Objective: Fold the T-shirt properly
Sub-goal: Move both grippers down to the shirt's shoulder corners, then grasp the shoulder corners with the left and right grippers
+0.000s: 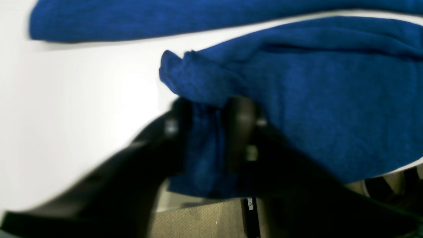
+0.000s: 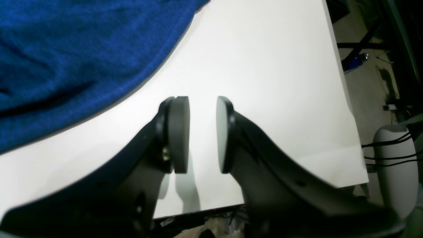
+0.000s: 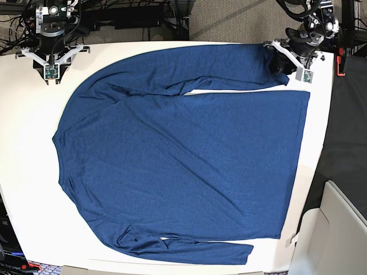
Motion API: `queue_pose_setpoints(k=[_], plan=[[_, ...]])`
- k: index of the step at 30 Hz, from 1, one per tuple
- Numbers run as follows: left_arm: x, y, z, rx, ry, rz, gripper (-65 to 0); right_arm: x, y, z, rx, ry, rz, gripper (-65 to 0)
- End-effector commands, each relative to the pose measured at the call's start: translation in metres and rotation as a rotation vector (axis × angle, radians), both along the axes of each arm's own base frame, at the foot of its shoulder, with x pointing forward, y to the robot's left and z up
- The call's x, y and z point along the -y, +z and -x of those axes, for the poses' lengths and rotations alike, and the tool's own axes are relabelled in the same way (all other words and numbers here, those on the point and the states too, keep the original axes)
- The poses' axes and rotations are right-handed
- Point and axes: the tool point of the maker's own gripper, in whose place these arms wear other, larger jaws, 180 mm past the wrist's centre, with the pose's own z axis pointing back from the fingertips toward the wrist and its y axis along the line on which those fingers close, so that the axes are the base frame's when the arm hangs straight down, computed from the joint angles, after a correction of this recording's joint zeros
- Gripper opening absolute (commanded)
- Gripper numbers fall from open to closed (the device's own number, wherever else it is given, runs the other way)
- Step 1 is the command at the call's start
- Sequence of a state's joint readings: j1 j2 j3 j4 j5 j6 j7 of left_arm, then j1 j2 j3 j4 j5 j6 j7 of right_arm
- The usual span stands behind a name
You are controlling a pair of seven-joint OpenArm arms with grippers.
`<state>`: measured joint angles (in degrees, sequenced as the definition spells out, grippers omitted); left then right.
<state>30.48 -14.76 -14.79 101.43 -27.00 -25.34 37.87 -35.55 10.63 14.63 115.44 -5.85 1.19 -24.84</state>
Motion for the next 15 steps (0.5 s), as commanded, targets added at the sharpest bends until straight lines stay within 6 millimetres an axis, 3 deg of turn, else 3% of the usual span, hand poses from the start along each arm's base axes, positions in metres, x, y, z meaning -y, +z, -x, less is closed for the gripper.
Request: queue_pose_setpoints(k=[1,4,10,15], plan=[[-0.002,-0.008,0.012,-0.063,-0.017,-0.019,-54.0,-0.003,0.007,-0.002,0.034,0.001,-0.015,-49.6],[-0.003,-0.007,0.011,-0.059,-0.016,-0.024,-65.0,-0.006,0.0,0.002,0.014,-0.032,-0.098,-48.5],[-0.023,0.0,0.01,-0.043,0.034,-0.051,-65.0,-0.02,-0.018,0.003,-0.057,-0.109,-0.326,-33.0],[-0.035,0.003,0.01,-0.035,0.062,-0.068,-65.0,-0.032,-0.018,-0.006,-0.03,-0.117,-0.458,-31.6]])
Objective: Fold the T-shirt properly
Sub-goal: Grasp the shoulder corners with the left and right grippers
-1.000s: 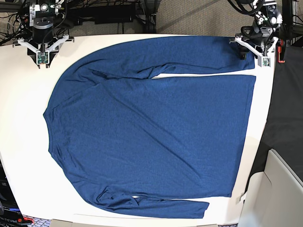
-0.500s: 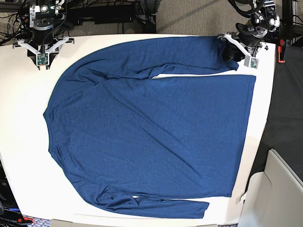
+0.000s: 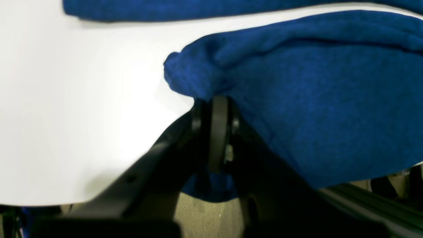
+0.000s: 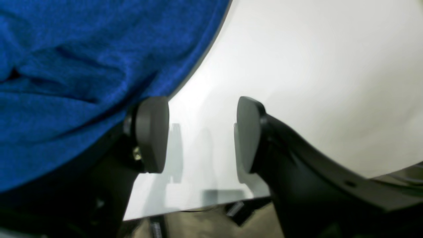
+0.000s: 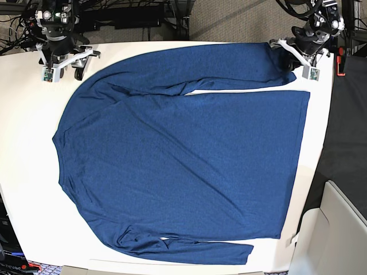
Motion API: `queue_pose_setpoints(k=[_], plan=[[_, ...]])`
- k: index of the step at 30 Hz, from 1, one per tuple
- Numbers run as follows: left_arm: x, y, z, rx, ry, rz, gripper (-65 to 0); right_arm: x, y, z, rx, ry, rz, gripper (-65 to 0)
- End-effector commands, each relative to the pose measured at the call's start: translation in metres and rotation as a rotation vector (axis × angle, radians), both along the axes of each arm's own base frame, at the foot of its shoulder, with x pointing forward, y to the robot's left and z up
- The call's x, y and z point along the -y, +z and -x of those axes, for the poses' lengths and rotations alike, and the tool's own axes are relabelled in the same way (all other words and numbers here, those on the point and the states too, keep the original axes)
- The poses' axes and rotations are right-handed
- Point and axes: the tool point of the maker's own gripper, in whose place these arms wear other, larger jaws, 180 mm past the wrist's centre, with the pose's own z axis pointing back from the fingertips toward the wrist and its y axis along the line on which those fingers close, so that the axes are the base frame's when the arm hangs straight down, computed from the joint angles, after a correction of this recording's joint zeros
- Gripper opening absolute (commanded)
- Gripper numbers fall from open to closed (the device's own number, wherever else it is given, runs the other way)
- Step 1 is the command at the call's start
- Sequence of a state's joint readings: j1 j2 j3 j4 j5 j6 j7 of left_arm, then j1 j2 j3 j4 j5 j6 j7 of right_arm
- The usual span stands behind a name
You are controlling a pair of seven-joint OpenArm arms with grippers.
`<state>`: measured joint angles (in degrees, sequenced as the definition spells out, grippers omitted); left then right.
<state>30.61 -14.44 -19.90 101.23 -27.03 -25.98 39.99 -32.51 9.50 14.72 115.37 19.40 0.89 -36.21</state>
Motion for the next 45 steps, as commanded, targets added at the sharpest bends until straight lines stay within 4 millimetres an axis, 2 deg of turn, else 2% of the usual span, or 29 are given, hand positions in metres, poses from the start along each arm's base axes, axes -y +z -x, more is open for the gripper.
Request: queue_pose_setpoints(k=[1,8,19,21,25,27,29,35,38,45], plan=[[-0.007,0.001,0.004,-0.016,-0.001,-0.027,-65.0,0.001,0.01,-0.009,0.049,0.003,0.002,-31.6],[-0.005,0.0,0.004,-0.018,-0.003,-0.024,-65.0,-0.002,-0.015,-0.019,-0.028,-0.043,-0.062,-31.6],[-0.006,0.0,0.004,-0.018,-0.002,-0.025,-65.0,-0.018,-0.046,-0.032,-0.073,-0.101,-0.166,-31.8],[-0.005,0.0,0.004,-0.019,-0.004,-0.023,-65.0,-0.022,-0.049,-0.035,-0.071,-0.108,-0.182,-35.5],[-0.005,0.0,0.004,-0.017,-0.004,-0.024,-65.0,-0.025,-0.054,-0.037,-0.079,-0.121,-0.201,-52.8],[-0.005,0.003,0.002,-0.004,-0.006,-0.028,-65.0,-0.025,-0.054,-0.037,-0.078,-0.12,-0.201,-61.2],[-0.005,0.008,-0.002,0.012,-0.009,-0.032,-65.0,-0.024,-0.053,-0.036,-0.075,-0.121,-0.197,-65.0],[0.003,0.036,-0.022,0.102,-0.044,-0.055,-65.0,-0.023,-0.033,-0.044,-0.018,-0.103,-0.178,-64.8],[0.007,0.058,-0.045,0.183,-0.061,-0.068,-65.0,-0.023,-0.019,-0.049,0.02,-0.095,-0.17,-64.8],[0.009,0.093,-0.09,0.323,-0.063,-0.078,-65.0,-0.001,0.01,-0.062,0.125,-0.05,-0.164,-64.8]])
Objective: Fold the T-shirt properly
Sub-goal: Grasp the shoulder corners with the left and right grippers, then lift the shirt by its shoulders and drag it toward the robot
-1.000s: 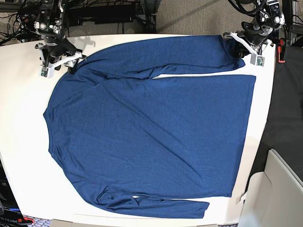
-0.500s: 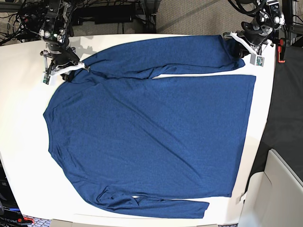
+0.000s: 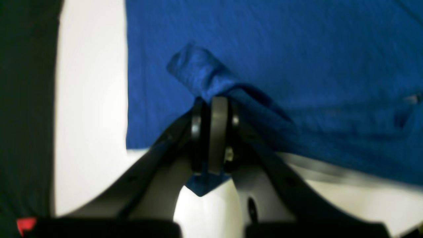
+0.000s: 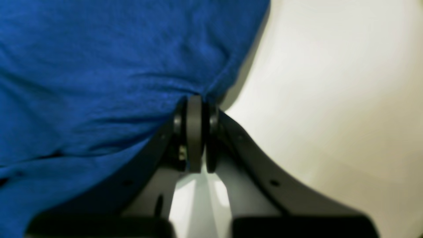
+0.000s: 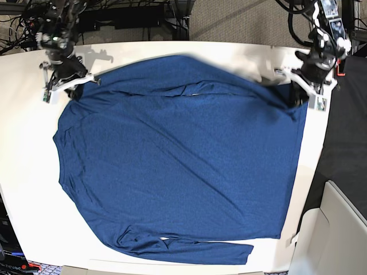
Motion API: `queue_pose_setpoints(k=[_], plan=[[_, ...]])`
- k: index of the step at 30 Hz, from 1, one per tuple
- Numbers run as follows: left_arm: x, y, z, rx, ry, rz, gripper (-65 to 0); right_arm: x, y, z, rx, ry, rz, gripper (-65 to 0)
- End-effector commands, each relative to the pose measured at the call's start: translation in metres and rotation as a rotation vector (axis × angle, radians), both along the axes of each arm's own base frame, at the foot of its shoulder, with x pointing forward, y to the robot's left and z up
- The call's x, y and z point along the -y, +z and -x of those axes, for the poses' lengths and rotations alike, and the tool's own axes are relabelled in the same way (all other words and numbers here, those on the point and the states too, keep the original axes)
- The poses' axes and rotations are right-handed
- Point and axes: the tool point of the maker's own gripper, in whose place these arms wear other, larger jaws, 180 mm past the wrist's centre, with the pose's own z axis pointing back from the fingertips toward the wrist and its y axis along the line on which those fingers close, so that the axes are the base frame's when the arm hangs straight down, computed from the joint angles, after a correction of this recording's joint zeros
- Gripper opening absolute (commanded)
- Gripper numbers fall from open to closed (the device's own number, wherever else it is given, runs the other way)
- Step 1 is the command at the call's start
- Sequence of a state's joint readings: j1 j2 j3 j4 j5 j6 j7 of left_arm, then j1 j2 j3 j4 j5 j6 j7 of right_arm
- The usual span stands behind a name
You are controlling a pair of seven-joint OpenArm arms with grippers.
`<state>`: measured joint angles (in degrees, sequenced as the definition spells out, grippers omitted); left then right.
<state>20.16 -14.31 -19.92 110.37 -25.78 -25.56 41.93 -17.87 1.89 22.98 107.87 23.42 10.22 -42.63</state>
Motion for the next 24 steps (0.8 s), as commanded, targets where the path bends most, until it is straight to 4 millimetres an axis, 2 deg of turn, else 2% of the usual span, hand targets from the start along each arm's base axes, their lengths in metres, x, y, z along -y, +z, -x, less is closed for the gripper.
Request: queue_pose_setpoints(k=[1,3,8,11,15,20,22,24], plan=[[-0.002,0.017,-0.01,0.061,-0.008,-0.008,-65.0,0.005,0.016,-0.009,0.069,0.01,0.006,-64.8],[0.0,0.026,-0.021,0.096,-0.01,-0.007,-65.0,0.013,0.029,-0.018,0.111,0.04,0.019,-64.8],[0.001,0.048,-0.048,0.176,-0.012,-0.005,-65.0,0.028,0.041,-0.036,0.148,0.05,0.049,-64.8],[-0.003,0.046,-0.057,0.178,0.002,0.01,-65.0,0.03,0.038,-0.045,0.152,0.042,0.035,-64.8],[-0.012,0.023,-0.061,0.123,0.034,0.046,-65.0,0.031,0.03,-0.053,0.142,0.029,0.009,-64.8],[-0.02,-0.019,-0.05,0.013,0.073,0.092,-64.4,0.028,0.028,-0.054,0.14,0.034,-0.001,-64.8],[-0.021,-0.031,-0.044,-0.033,0.081,0.099,-61.4,0.028,0.028,-0.054,0.14,0.034,-0.001,-64.8],[-0.022,-0.039,-0.038,-0.086,0.081,0.094,-55.1,0.028,0.027,-0.054,0.138,0.034,-0.001,-64.8]])
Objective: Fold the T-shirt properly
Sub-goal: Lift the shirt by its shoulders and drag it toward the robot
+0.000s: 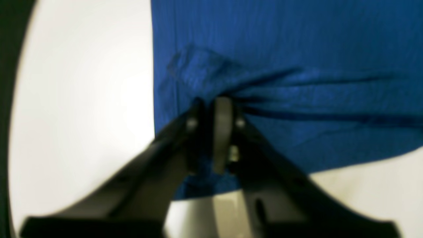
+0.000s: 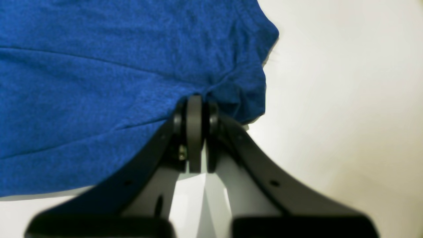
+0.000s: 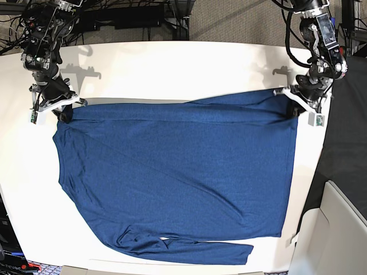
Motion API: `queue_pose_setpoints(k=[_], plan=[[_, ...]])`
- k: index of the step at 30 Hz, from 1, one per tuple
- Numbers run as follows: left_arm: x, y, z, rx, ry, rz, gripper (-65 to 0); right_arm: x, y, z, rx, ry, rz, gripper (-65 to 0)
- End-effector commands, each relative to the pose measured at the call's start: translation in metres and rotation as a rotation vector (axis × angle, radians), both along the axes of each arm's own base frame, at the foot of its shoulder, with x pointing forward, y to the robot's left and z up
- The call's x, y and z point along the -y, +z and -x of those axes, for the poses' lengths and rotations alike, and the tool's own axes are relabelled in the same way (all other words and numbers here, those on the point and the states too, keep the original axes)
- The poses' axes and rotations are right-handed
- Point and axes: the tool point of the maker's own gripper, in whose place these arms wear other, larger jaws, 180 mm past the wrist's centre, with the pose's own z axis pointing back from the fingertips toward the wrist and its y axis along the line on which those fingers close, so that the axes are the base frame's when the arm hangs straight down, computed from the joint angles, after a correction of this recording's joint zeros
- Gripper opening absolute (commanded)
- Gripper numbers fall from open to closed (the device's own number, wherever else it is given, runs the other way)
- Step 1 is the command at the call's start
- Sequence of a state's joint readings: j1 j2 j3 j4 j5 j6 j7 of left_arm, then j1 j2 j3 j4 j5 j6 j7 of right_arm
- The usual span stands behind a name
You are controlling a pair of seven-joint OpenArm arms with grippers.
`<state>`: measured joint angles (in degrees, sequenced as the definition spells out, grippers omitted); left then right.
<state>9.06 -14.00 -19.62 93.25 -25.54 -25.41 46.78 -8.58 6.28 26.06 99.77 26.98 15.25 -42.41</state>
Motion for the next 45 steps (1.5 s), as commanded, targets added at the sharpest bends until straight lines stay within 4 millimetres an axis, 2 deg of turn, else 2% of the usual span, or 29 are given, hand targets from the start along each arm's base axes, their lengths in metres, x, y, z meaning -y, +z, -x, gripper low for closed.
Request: queue_pose_setpoints(k=[1,6,10,13,17,22,25,30,31,33,37,38,42,45], plan=[[-0.005,0.016,-0.01,0.054,-0.003,-0.011,-51.1,0.002,0.015,-0.008,0.055,0.004,0.013,-64.8],[-0.01,0.012,-0.003,0.032,0.006,-0.016,-37.1,0.002,0.015,-0.008,0.056,0.004,0.014,-64.8],[-0.032,0.015,0.01,0.029,0.068,-0.035,-30.8,0.001,0.015,-0.007,0.055,0.006,0.014,-64.8],[-0.034,0.01,0.018,0.008,0.074,-0.036,-30.7,0.001,0.015,-0.007,0.055,0.006,0.014,-64.8],[-0.03,0.007,0.019,0.001,0.071,-0.025,-30.6,0.001,0.016,-0.009,0.059,0.007,0.014,-64.8],[-0.017,-0.004,0.025,-0.049,0.068,0.011,-30.4,-0.003,0.018,-0.009,0.074,0.01,-0.027,-64.8],[-0.006,-0.014,0.026,-0.063,0.079,0.088,-30.4,-0.004,0.018,-0.009,0.076,0.011,-0.037,-64.8],[0.0,-0.031,0.03,-0.093,0.103,0.182,-30.7,-0.003,0.017,-0.008,0.072,0.008,-0.036,-64.8],[0.001,-0.031,0.03,-0.088,0.104,0.193,-31.8,-0.002,0.016,-0.006,0.069,0.007,-0.033,-64.8],[0.003,-0.028,0.028,-0.076,0.102,0.212,-38.0,-0.002,0.017,-0.006,0.07,0.007,-0.032,-64.8],[0.011,-0.021,0.025,-0.044,0.027,0.211,-63.1,0.0,0.018,-0.006,0.072,0.005,-0.029,-64.8],[0.009,-0.022,0.025,-0.048,0.034,0.208,-65.0,0.0,0.018,-0.006,0.072,0.005,-0.029,-64.8],[-0.007,-0.014,0.026,-0.046,0.026,0.16,-64.6,0.0,0.014,0.0,0.058,0.004,-0.027,-64.8],[-0.019,-0.016,0.038,-0.076,0.018,0.122,-64.9,-0.001,0.012,0.007,0.047,0.009,-0.031,-64.8]])
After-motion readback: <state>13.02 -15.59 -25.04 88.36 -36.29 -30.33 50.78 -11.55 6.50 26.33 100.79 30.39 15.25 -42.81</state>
